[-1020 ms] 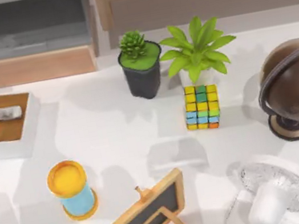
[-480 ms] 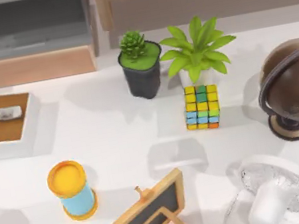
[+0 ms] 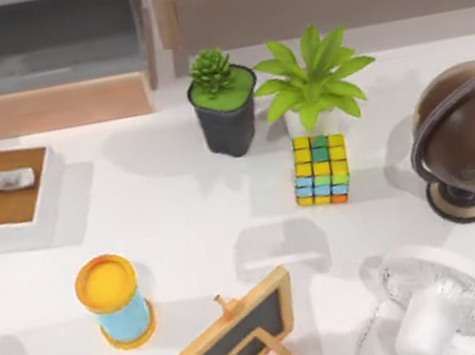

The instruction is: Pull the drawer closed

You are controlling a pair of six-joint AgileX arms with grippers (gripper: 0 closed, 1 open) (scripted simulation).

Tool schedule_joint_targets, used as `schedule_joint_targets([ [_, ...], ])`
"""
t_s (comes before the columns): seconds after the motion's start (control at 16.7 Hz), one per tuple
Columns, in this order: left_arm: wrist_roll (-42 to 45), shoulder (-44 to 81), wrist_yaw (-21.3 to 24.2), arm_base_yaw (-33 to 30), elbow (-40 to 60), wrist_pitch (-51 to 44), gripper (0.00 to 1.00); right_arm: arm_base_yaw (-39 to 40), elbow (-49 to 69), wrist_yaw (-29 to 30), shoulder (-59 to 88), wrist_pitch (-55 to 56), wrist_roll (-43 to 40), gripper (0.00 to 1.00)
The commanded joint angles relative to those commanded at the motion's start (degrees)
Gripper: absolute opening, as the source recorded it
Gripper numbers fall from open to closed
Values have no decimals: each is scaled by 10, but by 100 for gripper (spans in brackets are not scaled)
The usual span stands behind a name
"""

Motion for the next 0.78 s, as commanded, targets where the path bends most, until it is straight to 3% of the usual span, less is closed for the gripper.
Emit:
schedule_joint_targets([
  [0.66, -1, 18, -34, -35, 45, -26, 100, 0, 0, 0, 0, 0, 0, 100],
  [0.78, -1, 18, -34, -35, 45, -26, 85, 0, 0, 0, 0, 0, 0, 100],
])
